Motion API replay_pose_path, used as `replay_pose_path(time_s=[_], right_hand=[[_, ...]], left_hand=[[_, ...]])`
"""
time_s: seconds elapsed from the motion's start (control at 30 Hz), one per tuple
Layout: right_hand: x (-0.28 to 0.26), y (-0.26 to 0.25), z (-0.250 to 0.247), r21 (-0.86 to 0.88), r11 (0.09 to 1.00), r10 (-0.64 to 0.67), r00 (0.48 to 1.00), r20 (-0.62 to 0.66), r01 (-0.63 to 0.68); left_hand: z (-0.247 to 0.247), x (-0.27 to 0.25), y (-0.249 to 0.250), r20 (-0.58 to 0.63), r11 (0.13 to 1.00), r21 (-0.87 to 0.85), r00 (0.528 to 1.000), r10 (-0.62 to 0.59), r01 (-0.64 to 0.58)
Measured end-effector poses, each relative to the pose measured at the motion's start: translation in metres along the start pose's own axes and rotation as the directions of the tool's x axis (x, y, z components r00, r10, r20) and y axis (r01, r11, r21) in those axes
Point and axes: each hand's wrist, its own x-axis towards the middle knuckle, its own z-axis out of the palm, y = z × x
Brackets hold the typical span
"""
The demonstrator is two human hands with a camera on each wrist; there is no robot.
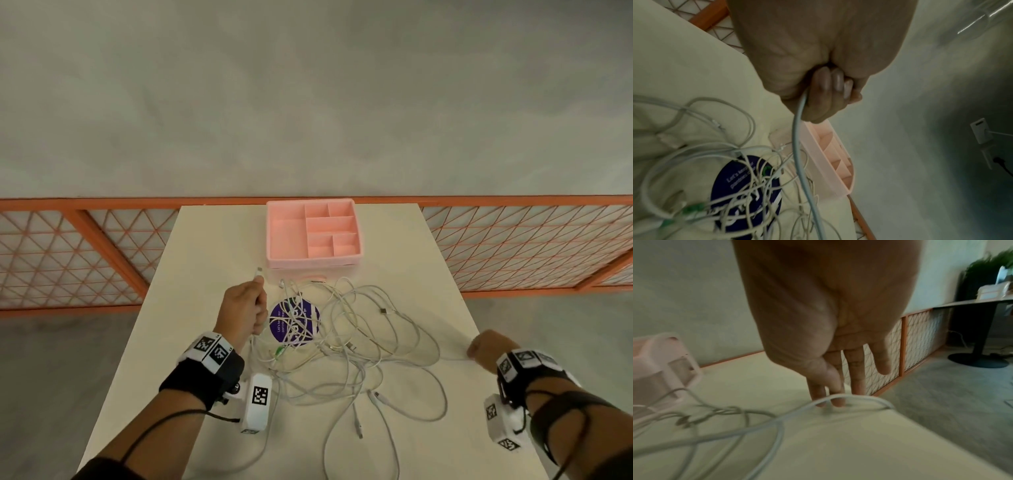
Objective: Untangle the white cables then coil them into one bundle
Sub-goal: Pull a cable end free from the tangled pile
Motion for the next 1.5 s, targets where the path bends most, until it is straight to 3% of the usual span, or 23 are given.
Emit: replay_pose_path(time_s=[0.17,0.27,0.5,0.6,0.67,0.77,0.83,0.9,0.97,1.07,1.2,1.5], right_hand=[[0.001,-0.057,-0.005,0.085,0.980,-0.176,0.984,-0.043,0.179],[0.004,-0.093,-0.003,0.099,0.970,-0.217,0.975,-0.038,0.220],[0.008,-0.113,0.031,0.137,0.988,-0.067,0.995,-0.075,0.077],[0.012,-0.109,0.030,0.299,0.954,-0.018,0.999,-0.034,0.028],[0.009,-0.110,0.013,0.615,0.788,-0.026,1.000,0.014,0.012],[-0.014,-0.124,-0.030,0.936,0.351,-0.127,0.992,0.016,0.030],[-0.036,-0.143,-0.059,0.964,0.237,-0.269,0.961,-0.056,0.123],[-0.059,-0.165,-0.078,0.949,0.189,-0.393,0.905,-0.162,0.252],[-0.083,-0.187,-0.079,0.922,0.188,-0.496,0.843,-0.208,0.338],[-0.117,-0.219,-0.056,0.833,0.280,-0.632,0.745,-0.214,0.477],[-0.135,-0.244,-0.010,0.671,0.339,-0.741,0.627,-0.242,0.659],[-0.140,-0.240,-0.003,0.585,0.390,-0.764,0.604,-0.226,0.711]], left_hand=[[0.009,0.003,-0.021,0.021,0.997,0.043,0.998,-0.063,0.062],[0.016,0.006,-0.030,0.020,0.993,0.072,0.995,-0.095,0.093],[0.019,0.004,-0.029,0.031,0.984,0.172,0.998,-0.057,0.051],[0.020,0.005,-0.027,0.013,0.986,0.160,0.998,-0.056,0.053],[0.022,0.007,-0.025,0.004,0.989,0.131,0.997,-0.073,0.071],[0.029,0.008,-0.017,0.007,0.993,0.044,0.994,-0.107,0.107],[0.038,0.005,-0.012,0.028,0.994,-0.022,0.994,-0.102,0.103],[0.046,0.002,-0.006,0.061,0.991,-0.092,0.994,-0.092,0.098],[0.053,-0.001,0.000,0.119,0.977,-0.170,0.987,-0.106,0.125],[0.062,-0.006,0.009,0.180,0.949,-0.250,0.973,-0.147,0.190],[0.063,-0.012,0.013,0.119,0.900,-0.384,0.977,-0.175,0.208],[0.049,-0.019,0.007,-0.019,0.854,-0.488,0.975,-0.220,0.182]])
